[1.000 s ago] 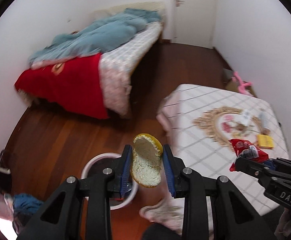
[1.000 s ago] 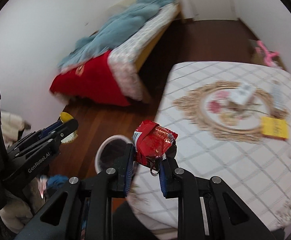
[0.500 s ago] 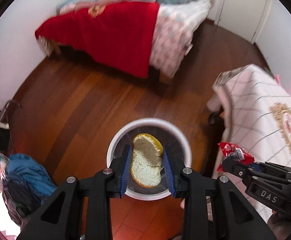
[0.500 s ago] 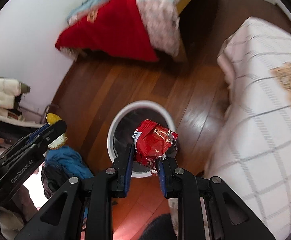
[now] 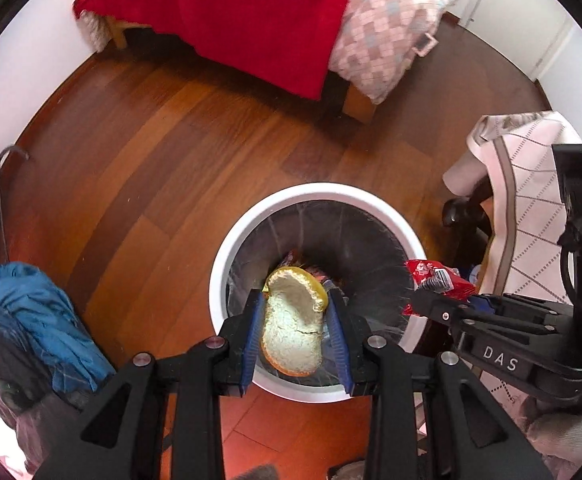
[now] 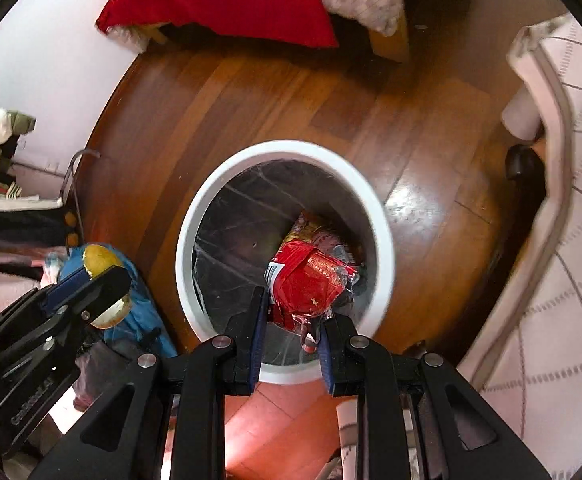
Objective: Collect trash
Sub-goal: 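Open both grippers to drop the peel and wrapper into the bin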
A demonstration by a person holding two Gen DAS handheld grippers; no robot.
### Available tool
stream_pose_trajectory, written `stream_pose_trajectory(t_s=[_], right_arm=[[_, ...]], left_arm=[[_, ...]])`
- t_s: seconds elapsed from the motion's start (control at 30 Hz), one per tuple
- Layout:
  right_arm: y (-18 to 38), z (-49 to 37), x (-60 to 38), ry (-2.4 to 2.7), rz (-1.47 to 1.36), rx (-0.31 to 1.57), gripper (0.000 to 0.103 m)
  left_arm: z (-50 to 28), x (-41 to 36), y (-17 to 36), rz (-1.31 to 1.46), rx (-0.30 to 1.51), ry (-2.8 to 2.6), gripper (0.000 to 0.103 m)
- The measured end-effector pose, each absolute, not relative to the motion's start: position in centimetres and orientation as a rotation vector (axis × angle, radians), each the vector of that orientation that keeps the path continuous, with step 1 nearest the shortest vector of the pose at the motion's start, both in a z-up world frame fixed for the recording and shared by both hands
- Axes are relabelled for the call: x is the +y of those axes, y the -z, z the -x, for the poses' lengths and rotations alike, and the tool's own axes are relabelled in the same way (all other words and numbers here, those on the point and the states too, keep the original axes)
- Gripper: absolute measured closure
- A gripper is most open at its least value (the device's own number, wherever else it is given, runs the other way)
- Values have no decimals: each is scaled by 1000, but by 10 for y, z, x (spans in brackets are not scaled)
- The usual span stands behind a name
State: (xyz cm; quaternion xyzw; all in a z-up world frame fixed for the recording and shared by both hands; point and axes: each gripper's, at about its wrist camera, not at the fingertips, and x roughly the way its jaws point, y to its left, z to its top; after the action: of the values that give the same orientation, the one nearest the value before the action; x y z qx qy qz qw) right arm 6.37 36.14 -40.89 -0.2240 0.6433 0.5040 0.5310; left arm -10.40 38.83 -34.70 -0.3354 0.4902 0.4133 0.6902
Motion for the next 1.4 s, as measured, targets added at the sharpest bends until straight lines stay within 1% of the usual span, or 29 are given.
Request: stream_pose_trajectory(t_s=[0.03,0.07,0.1,0.13,0.17,0.2,0.27,0.3,0.33,0.37,0.4,0.47,0.5,0.53,0.57,0.97,1.4], right_arm=[[410,-60,365,-1218,548,1529,74],[413,-59,369,-1228,563,1522,63],[412,-58,370,-1237,569,1517,57],[413,-56,372,-1252,579,1506,48],[413,-55,373,-1256,592,1492,43],[412,-55,373,-1254,601,1487,42],[413,-57,372,-1235,612,1477,36],[412,-58,370,-1220,617,1471,34],[410,-60,368,-1208,618,1465,31],[409,-63,366,-1191,618,1460,27],[407,-65,364,-1177,620,1456,25],[404,-69,359,-1154,617,1447,13],[402,-70,357,-1141,623,1439,9],[399,-71,355,-1131,629,1427,2],[395,-72,353,-1129,628,1419,0],[343,-67,331,-1111,635,1298,0],[258,-58,286,-1154,527,1215,0]], left_arm=[[105,391,349,756,1096,-929,73],[107,392,351,760,1098,-937,70],[108,392,352,762,1100,-945,60],[110,393,352,764,1099,-957,52],[113,393,351,762,1094,-969,35],[115,393,350,759,1088,-980,27],[117,394,349,757,1082,-992,27],[118,395,348,756,1083,-996,25],[119,395,347,755,1085,-1000,21],[120,396,345,751,1084,-1008,9],[121,396,344,747,1082,-1013,4],[122,394,342,736,1082,-1020,4],[122,394,341,731,1085,-1025,4],[123,393,341,726,1088,-1030,4],[123,393,340,724,1090,-1033,4],[134,377,314,684,1059,-1076,2],[153,337,244,621,970,-1085,2]])
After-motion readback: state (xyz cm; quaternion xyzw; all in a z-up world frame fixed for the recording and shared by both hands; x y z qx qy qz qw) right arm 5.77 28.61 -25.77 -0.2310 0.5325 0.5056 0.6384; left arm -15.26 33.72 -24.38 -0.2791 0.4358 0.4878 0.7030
